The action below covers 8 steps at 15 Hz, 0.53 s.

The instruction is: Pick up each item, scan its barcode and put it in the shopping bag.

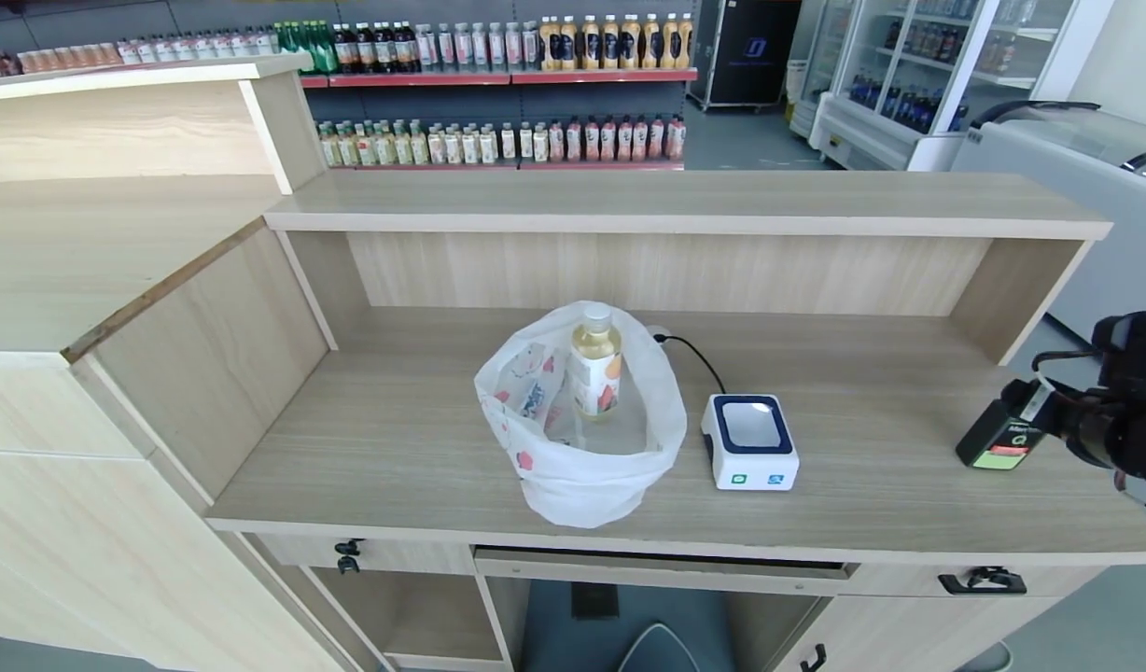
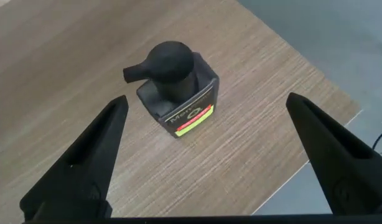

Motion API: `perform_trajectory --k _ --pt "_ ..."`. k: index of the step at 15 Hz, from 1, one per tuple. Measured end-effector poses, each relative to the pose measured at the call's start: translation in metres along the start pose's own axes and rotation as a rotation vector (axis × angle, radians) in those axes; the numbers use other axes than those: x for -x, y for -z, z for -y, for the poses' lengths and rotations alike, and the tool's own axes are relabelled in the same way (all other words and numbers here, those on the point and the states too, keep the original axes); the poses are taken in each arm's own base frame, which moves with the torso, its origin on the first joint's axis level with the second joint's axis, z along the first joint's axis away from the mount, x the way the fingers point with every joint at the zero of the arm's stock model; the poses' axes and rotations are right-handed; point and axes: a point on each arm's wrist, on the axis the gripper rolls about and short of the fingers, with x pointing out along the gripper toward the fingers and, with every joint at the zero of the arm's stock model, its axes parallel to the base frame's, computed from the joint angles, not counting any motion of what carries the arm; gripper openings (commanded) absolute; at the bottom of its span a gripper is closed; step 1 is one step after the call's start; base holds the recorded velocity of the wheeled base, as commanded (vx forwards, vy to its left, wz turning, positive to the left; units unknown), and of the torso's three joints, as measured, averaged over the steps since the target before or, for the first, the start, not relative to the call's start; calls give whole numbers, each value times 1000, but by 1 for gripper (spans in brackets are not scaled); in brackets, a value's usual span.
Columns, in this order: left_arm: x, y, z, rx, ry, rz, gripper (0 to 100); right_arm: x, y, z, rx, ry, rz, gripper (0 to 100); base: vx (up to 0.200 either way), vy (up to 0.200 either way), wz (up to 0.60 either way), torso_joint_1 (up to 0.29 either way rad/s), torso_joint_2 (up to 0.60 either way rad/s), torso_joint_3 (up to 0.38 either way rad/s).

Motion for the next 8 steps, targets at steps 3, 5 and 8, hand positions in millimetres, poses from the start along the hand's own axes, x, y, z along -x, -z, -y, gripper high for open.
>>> perform_trajectory --k 3,5,8 --pt "0 0 0 0 1 0 100 -13 17 -19 32 -32 -40 100 0 0 0 0 0 0" --pt "0 0 0 0 1 0 100 -18 26 -25 48 -41 -63 100 0 0 0 0 0 0" --pt "0 0 0 0 0 0 100 -27 30 -32 55 -46 -68 100 0 0 0 0 0 0"
